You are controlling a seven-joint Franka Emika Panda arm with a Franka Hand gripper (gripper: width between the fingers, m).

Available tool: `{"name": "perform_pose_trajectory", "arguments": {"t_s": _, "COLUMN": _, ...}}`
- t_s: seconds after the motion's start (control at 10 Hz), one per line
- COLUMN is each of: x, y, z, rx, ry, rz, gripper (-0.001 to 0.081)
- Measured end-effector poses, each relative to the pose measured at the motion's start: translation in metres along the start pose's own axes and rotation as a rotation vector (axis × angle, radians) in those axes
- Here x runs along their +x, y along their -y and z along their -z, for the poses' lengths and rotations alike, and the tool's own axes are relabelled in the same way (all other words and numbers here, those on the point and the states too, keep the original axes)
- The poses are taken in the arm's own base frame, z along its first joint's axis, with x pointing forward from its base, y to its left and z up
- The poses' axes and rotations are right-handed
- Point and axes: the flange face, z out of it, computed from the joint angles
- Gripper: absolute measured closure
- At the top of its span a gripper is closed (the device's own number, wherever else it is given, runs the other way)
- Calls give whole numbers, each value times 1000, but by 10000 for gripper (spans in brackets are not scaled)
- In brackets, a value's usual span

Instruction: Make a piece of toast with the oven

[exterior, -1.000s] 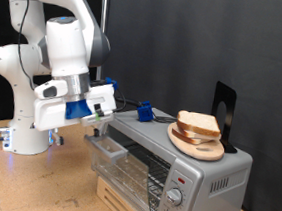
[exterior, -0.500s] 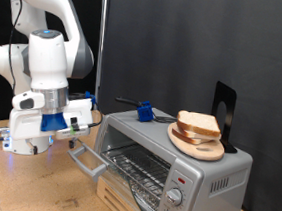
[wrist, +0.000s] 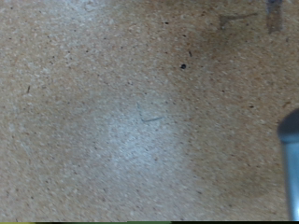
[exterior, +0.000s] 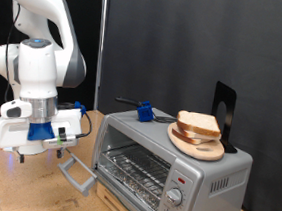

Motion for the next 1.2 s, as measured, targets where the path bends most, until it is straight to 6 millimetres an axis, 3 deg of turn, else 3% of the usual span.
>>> {"name": "perform_pose_trajectory", "arguments": {"t_s": 0.4, "x": 15, "y": -11, "z": -29, "rx": -45, "ry": -22, "rz": -61, "gripper": -2}}
{"name": "perform_pose_trajectory", "arguments": {"t_s": 0.8, "x": 30, "y": -1, "z": -54, "rx": -30, "ry": -16, "rz": -104, "gripper": 0}}
{"name": "perform_pose_trajectory", "arguments": {"t_s": 1.2, "x": 33, "y": -3, "z": -69, "rx": -58, "ry": -25, "rz": -76, "gripper": 0}}
